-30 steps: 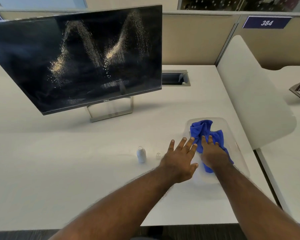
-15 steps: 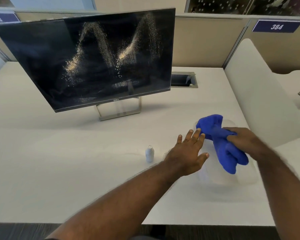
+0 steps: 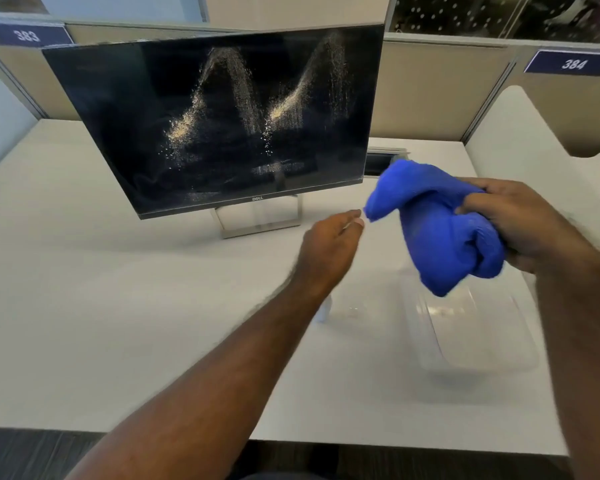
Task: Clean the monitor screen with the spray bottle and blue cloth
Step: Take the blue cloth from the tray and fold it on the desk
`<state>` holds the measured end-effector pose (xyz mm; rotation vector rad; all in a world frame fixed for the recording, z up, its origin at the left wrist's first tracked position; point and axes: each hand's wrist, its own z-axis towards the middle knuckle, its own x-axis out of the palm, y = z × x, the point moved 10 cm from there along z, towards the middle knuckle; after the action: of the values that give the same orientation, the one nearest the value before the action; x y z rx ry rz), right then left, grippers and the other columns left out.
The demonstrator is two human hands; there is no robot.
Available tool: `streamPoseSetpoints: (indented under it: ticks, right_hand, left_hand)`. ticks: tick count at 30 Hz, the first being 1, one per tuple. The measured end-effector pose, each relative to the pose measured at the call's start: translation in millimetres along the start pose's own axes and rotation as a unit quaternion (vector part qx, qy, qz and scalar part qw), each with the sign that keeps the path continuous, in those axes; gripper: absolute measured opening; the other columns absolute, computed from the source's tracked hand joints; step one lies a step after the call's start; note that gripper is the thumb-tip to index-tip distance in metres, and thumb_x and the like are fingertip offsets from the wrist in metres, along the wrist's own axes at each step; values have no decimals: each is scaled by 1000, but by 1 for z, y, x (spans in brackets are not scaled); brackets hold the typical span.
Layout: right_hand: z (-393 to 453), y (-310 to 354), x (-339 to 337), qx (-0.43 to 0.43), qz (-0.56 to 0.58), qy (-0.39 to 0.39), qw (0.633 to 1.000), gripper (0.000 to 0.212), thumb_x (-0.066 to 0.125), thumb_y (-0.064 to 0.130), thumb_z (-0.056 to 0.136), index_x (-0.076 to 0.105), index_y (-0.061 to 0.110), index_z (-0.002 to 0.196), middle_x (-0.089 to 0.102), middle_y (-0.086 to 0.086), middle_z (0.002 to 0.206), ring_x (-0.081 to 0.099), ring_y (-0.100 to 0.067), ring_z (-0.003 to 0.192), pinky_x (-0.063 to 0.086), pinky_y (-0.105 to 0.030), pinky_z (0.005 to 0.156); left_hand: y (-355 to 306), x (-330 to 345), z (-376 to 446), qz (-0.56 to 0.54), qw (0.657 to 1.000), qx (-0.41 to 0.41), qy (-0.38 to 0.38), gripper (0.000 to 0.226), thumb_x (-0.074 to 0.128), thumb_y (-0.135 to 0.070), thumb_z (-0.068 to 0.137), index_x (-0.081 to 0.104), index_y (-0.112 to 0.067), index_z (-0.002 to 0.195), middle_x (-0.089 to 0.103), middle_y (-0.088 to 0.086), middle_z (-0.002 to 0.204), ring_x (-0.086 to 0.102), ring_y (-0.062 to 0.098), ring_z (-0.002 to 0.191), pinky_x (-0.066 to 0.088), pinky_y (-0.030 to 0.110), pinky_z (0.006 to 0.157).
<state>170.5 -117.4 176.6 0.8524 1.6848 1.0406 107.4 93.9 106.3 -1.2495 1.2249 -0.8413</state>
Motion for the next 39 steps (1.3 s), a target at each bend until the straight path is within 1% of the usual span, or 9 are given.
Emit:
streamPoseSetpoints:
  ticks: [2, 7, 13, 19, 22, 24, 29, 35, 39]
  right_hand:
    - [7, 20, 32, -16, -12, 6, 1000, 24, 48, -3, 77, 67, 1, 91, 57, -8, 75, 53, -18, 69, 41, -31, 62]
    - [18, 50, 125, -49, -60, 47, 996, 15, 46, 6, 70, 61, 6, 73, 51, 5, 61, 46, -11, 58, 37, -25, 55]
    - [14, 14, 212, 12, -160, 70, 985, 18, 44, 10, 77, 62, 13, 80, 64, -3, 75, 59, -21, 72, 46, -32, 62]
    - [-27, -42, 281, 24, -409, 92, 907, 58, 48, 15, 88, 35, 18, 145, 48, -11, 140, 58, -30, 111, 44, -36, 83]
    - [-53, -79, 317, 7, -502, 116, 857, 75, 47, 16, 94, 5, 10, 156, 5, -16, 163, 46, -35, 132, 38, -45, 103]
    - [-69, -108, 337, 9, -520, 141, 842, 75, 43, 21, 98, -4, 5, 155, -9, -17, 162, 16, -41, 147, 31, -49, 112]
    - [-94, -153, 361, -9, -500, 189, 845, 85, 41, 49, 98, -7, 9, 155, -17, -11, 162, -14, -30, 149, -2, -51, 120]
    - [-89, -165, 360, -21, -493, 198, 847, 87, 28, 65, 96, -10, 14, 155, -20, -5, 162, -18, -26, 149, -7, -48, 120]
    - [-86, -156, 356, -35, -485, 181, 855, 82, 24, 64, 97, -10, 17, 155, -18, -5, 162, -17, -26, 149, -4, -46, 121]
  left_hand:
    - [8, -27, 1, -75, 996, -42, -33, 24, 56, -23, 96, 73, -11, 107, 74, 7, 108, 71, 24, 95, 57, 37, 81]
    - [41, -93, 0, -131, 983, -105, -77, 26, 51, -25, 96, 69, -10, 84, 70, 7, 80, 58, 18, 48, 47, 24, 45]
    - [118, -105, -13, -233, 930, -282, 45, 59, 36, -59, 98, 64, -12, 118, 72, 15, 111, 74, 33, 80, 60, 37, 69]
    - [169, -104, -24, -331, 892, -306, 19, 45, 53, -47, 98, 60, -10, 123, 68, 17, 118, 74, 34, 95, 61, 41, 68]
    - [196, -107, -29, -261, 914, -311, -5, 31, 55, -14, 98, 58, -5, 128, 70, 11, 112, 72, 23, 92, 60, 38, 68]
    - [211, -108, -34, -187, 929, -319, -6, 29, 50, -2, 97, 58, -6, 125, 69, 12, 113, 67, 23, 97, 56, 39, 76]
    - [216, -134, -27, 24, 969, -241, -41, 28, 54, -3, 89, 58, -18, 112, 67, 11, 121, 63, 21, 97, 55, 38, 85]
    - [219, -155, -24, 175, 960, -202, -88, 70, 62, -17, 91, 29, -19, 152, 44, 9, 148, 51, 27, 128, 45, 37, 99]
    - [195, -149, -35, 298, 947, -82, -91, 66, 59, -23, 93, 29, -21, 151, 32, 4, 155, 42, 27, 134, 43, 44, 105]
